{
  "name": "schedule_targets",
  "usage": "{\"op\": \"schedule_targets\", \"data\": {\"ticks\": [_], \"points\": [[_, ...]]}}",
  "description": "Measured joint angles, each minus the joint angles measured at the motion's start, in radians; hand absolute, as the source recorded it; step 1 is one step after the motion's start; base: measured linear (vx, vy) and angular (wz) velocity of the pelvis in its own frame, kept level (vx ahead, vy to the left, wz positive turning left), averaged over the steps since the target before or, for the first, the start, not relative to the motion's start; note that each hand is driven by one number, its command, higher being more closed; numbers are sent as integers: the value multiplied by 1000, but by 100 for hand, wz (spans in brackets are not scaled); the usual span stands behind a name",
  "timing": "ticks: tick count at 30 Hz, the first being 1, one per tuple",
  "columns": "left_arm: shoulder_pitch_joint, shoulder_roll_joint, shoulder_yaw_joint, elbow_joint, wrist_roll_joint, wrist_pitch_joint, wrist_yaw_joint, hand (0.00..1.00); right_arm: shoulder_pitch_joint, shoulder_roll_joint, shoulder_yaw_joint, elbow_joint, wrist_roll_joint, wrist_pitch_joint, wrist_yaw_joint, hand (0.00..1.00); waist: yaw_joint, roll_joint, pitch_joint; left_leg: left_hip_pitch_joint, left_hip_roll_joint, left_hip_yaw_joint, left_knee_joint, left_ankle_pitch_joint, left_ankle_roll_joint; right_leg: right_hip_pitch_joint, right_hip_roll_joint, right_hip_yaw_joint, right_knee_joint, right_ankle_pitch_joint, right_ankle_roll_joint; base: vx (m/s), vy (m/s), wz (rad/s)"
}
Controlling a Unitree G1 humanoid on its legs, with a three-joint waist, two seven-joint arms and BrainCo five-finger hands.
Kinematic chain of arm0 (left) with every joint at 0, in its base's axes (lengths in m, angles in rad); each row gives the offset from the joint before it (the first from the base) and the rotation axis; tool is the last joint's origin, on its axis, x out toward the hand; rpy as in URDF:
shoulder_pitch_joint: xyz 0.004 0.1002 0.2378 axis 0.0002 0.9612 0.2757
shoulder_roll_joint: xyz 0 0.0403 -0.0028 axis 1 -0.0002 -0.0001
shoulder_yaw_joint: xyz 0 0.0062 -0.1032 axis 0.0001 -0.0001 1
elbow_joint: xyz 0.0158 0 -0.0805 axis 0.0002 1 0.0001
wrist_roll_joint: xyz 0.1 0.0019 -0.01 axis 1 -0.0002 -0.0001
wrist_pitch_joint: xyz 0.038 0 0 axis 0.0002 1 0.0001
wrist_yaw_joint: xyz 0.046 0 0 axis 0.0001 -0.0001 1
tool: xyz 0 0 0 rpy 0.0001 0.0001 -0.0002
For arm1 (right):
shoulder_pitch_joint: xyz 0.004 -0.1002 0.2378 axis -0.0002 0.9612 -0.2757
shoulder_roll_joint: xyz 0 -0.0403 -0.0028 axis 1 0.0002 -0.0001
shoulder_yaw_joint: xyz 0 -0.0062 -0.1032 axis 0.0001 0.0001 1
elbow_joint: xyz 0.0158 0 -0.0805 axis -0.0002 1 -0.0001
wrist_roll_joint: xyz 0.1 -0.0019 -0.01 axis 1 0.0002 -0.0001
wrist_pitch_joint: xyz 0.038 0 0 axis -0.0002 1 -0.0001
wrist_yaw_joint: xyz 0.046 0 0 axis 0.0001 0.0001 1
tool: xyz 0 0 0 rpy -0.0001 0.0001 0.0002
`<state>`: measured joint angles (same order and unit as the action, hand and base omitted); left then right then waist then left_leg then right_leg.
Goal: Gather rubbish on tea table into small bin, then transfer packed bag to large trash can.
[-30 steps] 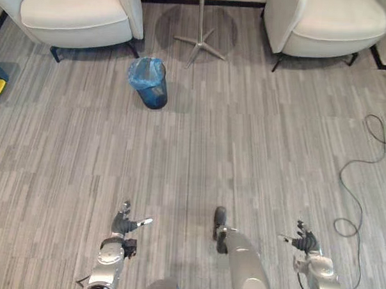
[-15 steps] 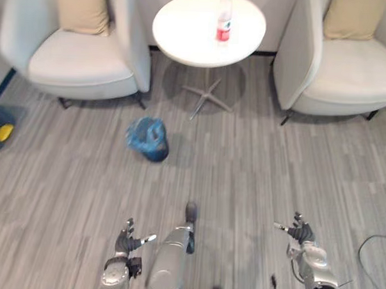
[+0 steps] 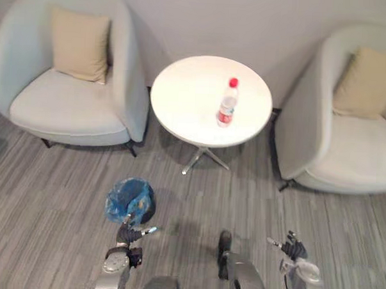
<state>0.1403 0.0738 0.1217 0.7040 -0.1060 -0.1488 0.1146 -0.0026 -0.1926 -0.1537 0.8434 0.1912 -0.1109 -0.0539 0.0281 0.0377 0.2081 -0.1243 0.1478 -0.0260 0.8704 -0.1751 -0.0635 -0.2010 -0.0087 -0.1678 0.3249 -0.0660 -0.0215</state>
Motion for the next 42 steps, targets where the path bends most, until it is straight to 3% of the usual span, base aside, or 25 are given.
{"op": "schedule_targets", "data": {"ticks": [1, 3, 4, 6, 7, 8, 9, 11, 12, 14, 15, 16, 19, 20, 21, 22, 24, 31, 37, 40, 41, 42], "points": [[8, -12, -4, -1, -1, 1, -2, 0, 9, 9, 12, -27, 8, -3, -6, 0, 22, 1, 6, -61, 48, 39, 162, -19, 15, 74, 18, -1, -14, -20, -22, 496, -198, 2], [4, -16, -22, -9, -1, 2, -3, 0, 15, 26, 9, -51, 23, -14, -11, 0, 43, -17, 14, -120, 64, 70, 209, -36, 21, 158, 15, -1, -54, -29, -31, 426, -138, -5], [4, -16, -33, -27, -2, 1, -4, 0, 15, 32, 9, -64, 36, -25, -11, 0, 45, -35, 10, -168, 58, 95, 157, -46, 20, 203, 0, -3, -97, -42, -20, 453, -106, 4], [-5, -17, -43, -28, -2, -3, -4, 0, 9, 28, -3, -81, 36, -37, -14, 0, 40, -28, 16, -222, 56, 126, -25, -47, 20, 253, -6, -24, -139, -58, -2, 343, 10, 16], [-7, -21, -47, -28, -2, -3, -4, 0, 13, 27, -18, -83, 36, -37, -23, 0, 41, -17, 10, -221, 39, 153, -226, -27, 0, 271, -8, -22, -148, -73, 21, 325, 131, 13], [2, -27, -55, -28, -2, -3, -4, 0, 29, 18, -35, -85, 36, -37, -30, 0, 41, 10, -4, -198, 24, 158, -436, 91, -11, 284, 6, -21, -148, -98, 43, 330, 151, 1], [10, -32, -54, -28, -2, -4, -4, 0, 36, 9, -37, -84, 36, -37, -33, 0, 42, 35, -12, -197, 23, 147, -479, 157, 45, 285, 18, -15, -139, -118, 56, 307, 163, -2], [22, -1, -50, -13, -2, -3, -3, 0, 30, 29, -34, -88, 34, -34, -36, 0, 43, -30, -13, -166, -39, 178, -469, 93, 73, 255, -70, 23, -24, -200, 99, 278, 145, -14], [21, 0, -51, 0, -2, -1, -3, 0, 25, 28, -34, -96, 33, -34, -36, 0, 43, -40, -12, -159, -54, 191, -471, 72, 77, 233, -88, 37, 29, -215, 114, 296, 161, -28], [36, 9, -76, 17, -1, 8, -4, 0, -2, 28, -21, -140, 28, -35, -39, 0, 33, -43, -7, -99, -87, 223, -508, 46, 106, 114, -145, 74, 301, -177, 165, 263, 183, -22], [36, 18, -86, 18, -1, 8, -4, 0, 0, 29, -13, -159, 24, -36, -40, 0, 30, -42, -6, -81, -92, 222, -515, 42, 113, 97, -150, 79, 348, -160, 160, 225, 131, 6], [37, 30, -91, 21, 0, 7, -4, 0, 2, 29, 8, -193, 4, -37, -39, 0, 18, -41, -6, -50, -92, 218, -524, 36, 120, 92, -148, 93, 351, -182, 140, 182, 73, 18], [29, 51, -89, 23, 2, 3, -4, 0, -2, 28, 48, -304, -45, -52, -46, 0, 13, -46, -11, -24, -98, 211, -536, 34, 116, 70, -121, 105, 171, -197, 122, 199, 22, 23], [29, 55, -89, 24, 4, 3, -4, 0, -1, 28, 50, -329, -53, -61, -52, 0, 13, -48, -12, -23, -104, 208, -533, 34, 116, 70, -117, 111, 103, -172, 109, 193, -46, 29], [29, 65, -89, 26, 6, 1, -5, 0, 4, 28, 53, -364, -72, -67, -54, 0, 13, -58, -14, -23, -124, 203, -532, 33, 114, 69, -117, 115, 15, -89, 98, 189, -80, 39], [24, 47, -91, 46, 8, -1, -4, 0, 10, 15, 55, -376, -103, -75, -52, 0, 7, -34, -17, -21, -123, 176, -528, 30, 105, 82, -113, 110, 1, -82, 96, 178, -73, 30], [38, 36, -92, 48, 13, -9, -6, 0, 22, 5, 90, -411, -147, -77, -48, 0, 12, -20, -26, -17, -112, 165, -540, 25, 95, 106, -102, 106, -36, -76, 95, 160, -65, 7], [40, 24, -98, 103, 41, -14, -28, 0, 67, 0, 204, -469, -256, -80, -4, 0, 15, -32, -36, 25, -112, 144, -615, 43, 73, 184, -82, 87, -173, -20, 93, 52, -25, 2], [39, 28, -115, 107, 42, -23, -28, 0, 23, -1, 264, -464, -284, -80, -10, 0, 19, -32, -41, 23, -146, 117, -672, 83, 87, 180, -103, 61, -202, -1, 104, -32, 31, 15], [36, 29, -119, 108, 42, -33, -28, 0, -19, 0, 284, -436, -286, -80, -14, 0, 41, -33, -41, 22, -156, 105, -700, 102, 91, 180, -109, 48, -225, 12, 106, -39, 16, 16], [36, 29, -119, 107, 42, -35, -28, 0, -40, 0, 289, -417, -286, -80, -22, 100, 42, -33, -42, 20, -161, 96, -702, 106, 93, 181, -113, 35, -225, 12, 106, -30, 8, 17], [36, 29, -119, 108, 42, -35, -28, 0, -46, 0, 290, -415, -286, -80, -27, 100, 42, -33, -42, 20, -165, 89, -707, 110, 95, 182, -115, 31, -225, 12, 106, -26, 10, 27]]}}
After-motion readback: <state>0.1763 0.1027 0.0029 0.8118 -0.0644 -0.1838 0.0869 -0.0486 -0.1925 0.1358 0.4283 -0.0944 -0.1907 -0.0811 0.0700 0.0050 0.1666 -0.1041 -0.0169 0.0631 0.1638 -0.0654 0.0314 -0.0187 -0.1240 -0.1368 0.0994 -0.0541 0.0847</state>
